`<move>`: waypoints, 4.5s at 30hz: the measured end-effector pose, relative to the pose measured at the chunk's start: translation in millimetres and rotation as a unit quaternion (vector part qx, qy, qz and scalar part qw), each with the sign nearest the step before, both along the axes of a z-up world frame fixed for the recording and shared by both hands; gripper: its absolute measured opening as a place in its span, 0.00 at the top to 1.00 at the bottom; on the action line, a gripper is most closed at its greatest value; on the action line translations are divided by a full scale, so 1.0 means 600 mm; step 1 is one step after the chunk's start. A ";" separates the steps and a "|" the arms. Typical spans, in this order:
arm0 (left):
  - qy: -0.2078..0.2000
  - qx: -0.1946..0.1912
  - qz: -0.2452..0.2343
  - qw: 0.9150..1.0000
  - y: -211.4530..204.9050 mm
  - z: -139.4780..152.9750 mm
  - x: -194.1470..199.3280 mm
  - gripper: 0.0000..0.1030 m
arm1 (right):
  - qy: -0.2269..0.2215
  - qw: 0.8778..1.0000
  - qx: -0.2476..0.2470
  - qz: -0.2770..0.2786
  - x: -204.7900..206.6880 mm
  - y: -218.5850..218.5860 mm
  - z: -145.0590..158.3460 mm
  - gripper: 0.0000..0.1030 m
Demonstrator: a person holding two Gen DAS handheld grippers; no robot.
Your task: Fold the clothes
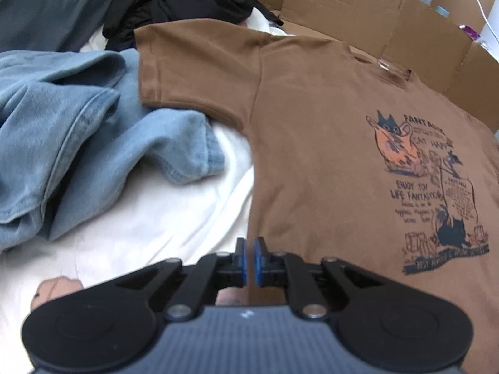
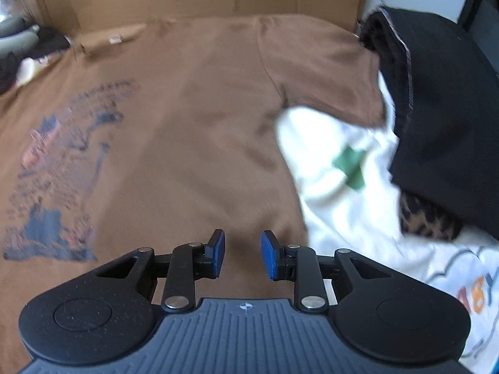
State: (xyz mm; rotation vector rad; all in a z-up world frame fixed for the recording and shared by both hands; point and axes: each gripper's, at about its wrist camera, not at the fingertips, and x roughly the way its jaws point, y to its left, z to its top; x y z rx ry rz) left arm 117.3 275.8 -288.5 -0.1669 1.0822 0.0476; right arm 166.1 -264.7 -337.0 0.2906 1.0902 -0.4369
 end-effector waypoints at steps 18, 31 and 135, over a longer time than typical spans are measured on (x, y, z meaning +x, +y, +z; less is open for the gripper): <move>-0.002 0.043 -0.040 0.998 0.003 0.036 0.007 0.74 | 0.001 0.999 -0.024 0.021 0.040 0.004 -0.011 0.60; -0.094 0.030 -0.145 0.985 -0.141 0.066 0.172 0.47 | -0.057 0.997 -0.019 0.055 0.111 0.027 0.013 0.59; -0.071 0.090 -0.137 0.984 -0.154 0.338 0.075 0.33 | -0.069 0.983 -0.031 0.164 -0.040 0.045 0.425 0.27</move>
